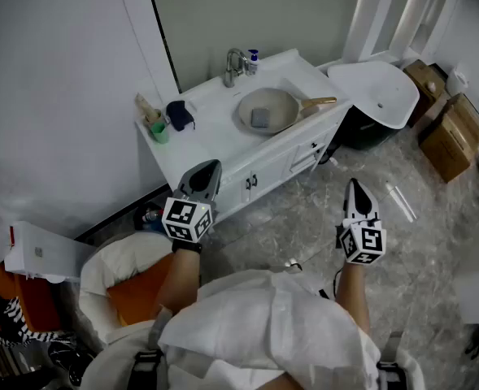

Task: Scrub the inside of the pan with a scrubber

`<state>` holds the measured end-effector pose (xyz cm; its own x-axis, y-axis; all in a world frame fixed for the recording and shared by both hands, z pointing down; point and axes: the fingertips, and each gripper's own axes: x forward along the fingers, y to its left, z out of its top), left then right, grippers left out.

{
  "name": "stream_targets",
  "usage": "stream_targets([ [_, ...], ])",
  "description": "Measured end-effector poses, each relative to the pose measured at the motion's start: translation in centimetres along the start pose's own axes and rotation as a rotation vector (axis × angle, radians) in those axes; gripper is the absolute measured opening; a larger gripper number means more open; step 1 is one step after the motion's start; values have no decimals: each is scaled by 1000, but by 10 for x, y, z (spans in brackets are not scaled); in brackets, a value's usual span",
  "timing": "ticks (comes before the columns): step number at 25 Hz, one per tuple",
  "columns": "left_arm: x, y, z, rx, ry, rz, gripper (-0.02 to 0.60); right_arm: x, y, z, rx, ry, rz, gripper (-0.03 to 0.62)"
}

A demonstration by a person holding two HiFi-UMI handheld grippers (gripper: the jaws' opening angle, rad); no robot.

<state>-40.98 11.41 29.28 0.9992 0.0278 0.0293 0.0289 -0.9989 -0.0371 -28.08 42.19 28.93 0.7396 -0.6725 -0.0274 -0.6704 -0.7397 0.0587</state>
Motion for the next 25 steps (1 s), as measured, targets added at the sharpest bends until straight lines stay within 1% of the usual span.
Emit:
stream_targets([
  [12,-3,4,-1,-7,0,7,17,3,6,1,-10,3,12,8],
  [14,-3,3,-1,-8,2,7,17,2,7,1,10,-10,29,8],
  [16,-1,4,-2,-9,3,8,17,3,7,4,53,-41,50,8],
  [18,2,5,-3,-11,6,8,17,6,4,4,82,-59,55,8],
  [25,16,0,-6,-17,15,0,17,14,-7,-9,70,-25,47,8],
])
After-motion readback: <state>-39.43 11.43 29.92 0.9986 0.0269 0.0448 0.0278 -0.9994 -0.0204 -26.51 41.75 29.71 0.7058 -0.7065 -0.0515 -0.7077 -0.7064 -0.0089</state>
